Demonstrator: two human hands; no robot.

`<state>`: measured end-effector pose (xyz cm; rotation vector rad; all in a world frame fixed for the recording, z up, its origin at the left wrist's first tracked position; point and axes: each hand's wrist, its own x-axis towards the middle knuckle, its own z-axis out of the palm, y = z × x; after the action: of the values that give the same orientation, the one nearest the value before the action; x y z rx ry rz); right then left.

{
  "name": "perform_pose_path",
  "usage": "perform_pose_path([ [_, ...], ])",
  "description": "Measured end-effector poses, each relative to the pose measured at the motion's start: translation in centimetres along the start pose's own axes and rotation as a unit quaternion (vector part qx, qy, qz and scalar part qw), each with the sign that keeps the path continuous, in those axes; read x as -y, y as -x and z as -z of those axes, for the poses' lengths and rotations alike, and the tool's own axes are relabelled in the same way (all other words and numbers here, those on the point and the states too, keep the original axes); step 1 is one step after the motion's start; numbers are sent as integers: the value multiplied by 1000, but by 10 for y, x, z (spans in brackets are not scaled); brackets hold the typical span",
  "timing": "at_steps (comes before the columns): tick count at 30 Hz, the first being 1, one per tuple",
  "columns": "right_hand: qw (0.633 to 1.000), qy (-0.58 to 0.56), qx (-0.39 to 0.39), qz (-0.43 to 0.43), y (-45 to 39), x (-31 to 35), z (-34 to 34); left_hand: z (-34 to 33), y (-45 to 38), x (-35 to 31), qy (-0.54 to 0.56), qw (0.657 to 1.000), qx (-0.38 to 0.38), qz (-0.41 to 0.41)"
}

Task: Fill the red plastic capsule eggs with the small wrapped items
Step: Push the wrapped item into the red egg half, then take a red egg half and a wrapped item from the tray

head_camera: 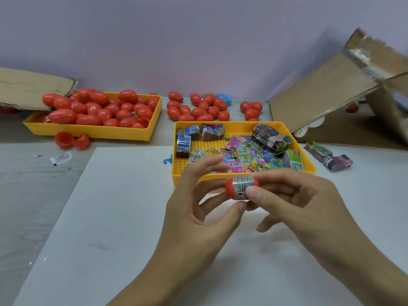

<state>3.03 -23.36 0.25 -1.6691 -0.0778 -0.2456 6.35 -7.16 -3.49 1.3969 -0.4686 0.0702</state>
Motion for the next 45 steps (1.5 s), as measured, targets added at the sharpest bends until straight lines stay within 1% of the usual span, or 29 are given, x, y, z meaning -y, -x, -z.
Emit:
perform_pose_path([
  [1, 995, 85, -18, 55, 2, 3, 3, 0, -1, 1, 11, 1000, -9, 12],
  [2, 970, 201, -39, 134, 3, 7, 9, 0, -3, 2, 28, 999, -26, 27],
  [4, 872, 393, -72, 284, 3, 16, 24, 2, -6, 5, 68, 994, -63, 62],
  [5, 831, 435, -91, 335, 1, 21, 35, 3, -8, 7, 80, 992, -72, 70],
  [7, 772, 475, -149, 396, -7, 39, 68, 3, -9, 12, 82, 991, -73, 72],
  [8, 758, 488, -176, 396, -12, 52, 90, 2, -8, 14, 78, 991, -78, 69],
  [9, 758, 501, -186, 373, -18, 67, 115, 0, -8, 16, 81, 991, -81, 64],
  [10, 769, 520, -176, 329, -25, 84, 139, -2, -8, 16, 89, 991, -84, 60],
  [11, 768, 547, -174, 284, -33, 98, 162, -4, -8, 16, 93, 990, -84, 60],
  [12, 748, 581, -197, 253, -43, 110, 183, -5, -7, 16, 92, 990, -83, 62],
  [14, 690, 641, -276, 193, -62, 126, 208, -6, -7, 17, 83, 991, -81, 65],
  [15, 673, 660, -300, 144, -68, 129, 213, -6, -7, 18, 81, 991, -80, 66],
  [16, 679, 658, -308, 104, -70, 129, 214, -5, -8, 18, 84, 991, -76, 67],
  [17, 692, 647, -306, 94, -68, 127, 211, -5, -8, 18, 86, 991, -77, 69],
  [19, 720, 615, -290, 141, -57, 116, 190, -5, -8, 18, 79, 991, -79, 71],
  [21, 784, 536, -255, 183, -43, 95, 154, -5, -7, 19, 72, 992, -82, 62],
  [23, 853, 456, -180, 177, -34, 63, 112, -2, -7, 18, 66, 992, -89, 53],
  [25, 914, 374, -93, 123, -25, 26, 72, 3, -11, 16, 29, 993, -107, 48],
  [26, 936, 334, -59, 91, -20, 8, 53, 5, -15, 13, 14, 992, -118, 40],
  [28, 964, 262, -11, 36, -10, -20, 22, 14, -28, 5, -4, 989, -146, 2],
  [30, 972, 233, 15, 25, -3, -36, 5, 27, -50, 0, -68, 981, -179, -37],
  [32, 972, 231, 19, 34, -1, -41, 2, 39, -81, -3, -188, 964, -176, -62],
  [35, 981, 190, 26, 6, -3, -42, 7, 51, -137, 0, -373, 920, -122, -13],
  [37, 987, 160, 24, -12, -7, -42, 8, 54, -175, 8, -485, 873, -52, 10],
  [39, 990, 135, 23, -25, -10, -41, 9, 53, -203, 20, -585, 807, 59, 49],
  [41, 992, 117, 30, -41, -11, -41, 11, 49, -222, 27, -647, 740, 150, 109],
  [42, 992, 111, 35, -48, -12, -41, 12, 48, -231, 29, -657, 719, 180, 139],
  [43, 992, 107, 39, -51, -12, -42, 13, 48, -239, 30, -659, 707, 196, 167],
  [45, 992, 103, 45, -54, -13, -43, 13, 51, -249, 29, -646, 705, 199, 214],
])
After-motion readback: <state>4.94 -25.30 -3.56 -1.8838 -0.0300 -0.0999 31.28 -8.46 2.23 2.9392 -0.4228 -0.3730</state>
